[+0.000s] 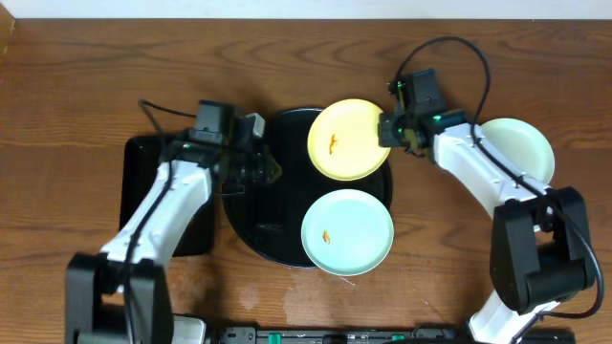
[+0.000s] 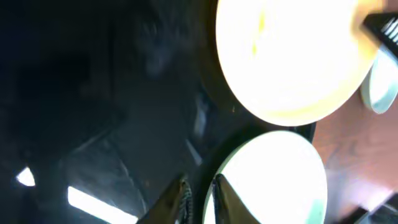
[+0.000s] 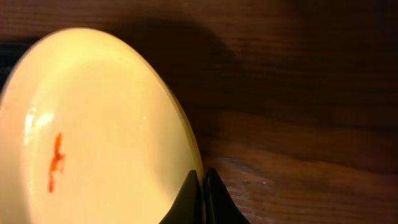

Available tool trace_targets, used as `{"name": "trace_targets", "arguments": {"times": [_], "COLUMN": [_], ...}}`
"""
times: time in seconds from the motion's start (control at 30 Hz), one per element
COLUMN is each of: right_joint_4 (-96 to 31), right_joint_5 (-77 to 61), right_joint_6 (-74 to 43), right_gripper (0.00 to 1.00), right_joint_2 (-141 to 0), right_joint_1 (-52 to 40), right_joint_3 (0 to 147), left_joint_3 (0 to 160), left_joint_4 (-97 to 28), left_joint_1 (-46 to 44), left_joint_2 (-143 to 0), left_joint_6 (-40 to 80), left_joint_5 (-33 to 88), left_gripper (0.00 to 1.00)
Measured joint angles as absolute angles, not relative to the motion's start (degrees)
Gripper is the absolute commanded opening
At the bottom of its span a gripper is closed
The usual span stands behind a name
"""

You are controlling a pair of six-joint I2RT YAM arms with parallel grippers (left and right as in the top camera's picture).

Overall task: Clean dirty plates on tray and stack at the side
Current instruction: 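Grip the yellow plate rim with the right gripper and pull it right, then grasp the sponge from the black tray with the left gripper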

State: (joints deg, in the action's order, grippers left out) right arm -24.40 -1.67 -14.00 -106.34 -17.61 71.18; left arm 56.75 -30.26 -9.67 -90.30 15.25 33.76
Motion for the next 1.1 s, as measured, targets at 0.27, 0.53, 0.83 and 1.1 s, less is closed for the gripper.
{"name": "trace_targets", "arguments": {"times": [0.27,0.53,0.83,1.1], "right_joint_4": [-24.6,-24.3,-24.4,-24.4], "right_joint_5": [2.5,6.7,9.1,9.5], "right_joint_6": [-10.7,-9.8,-10.0,-10.0], "right_gripper": [0.01,0.01,0.01,0.01], "right_joint_2": [-106.1,-104.4,-104.4,-104.4], "right_joint_1": [-20.8,-23.8,-26.1,-26.1], "right_joint_3": [71.2,71.2,71.2,71.2], "left_joint_3": [56.6,56.7,56.6,51.7], "left_joint_4": [-34.6,-42.9,-47.3,-38.7], "left_joint_1": [-5.4,-4.6,3.2,9.9], "left_joint_2": [-85.8,-78.6,-78.7,-83.7], "left_joint_6": [15.2,14.3,19.2,21.1], "left_joint_5": [32.5,19.1,1.0,-1.3], "left_gripper": [0.15,0.12,0.11,0.12]}}
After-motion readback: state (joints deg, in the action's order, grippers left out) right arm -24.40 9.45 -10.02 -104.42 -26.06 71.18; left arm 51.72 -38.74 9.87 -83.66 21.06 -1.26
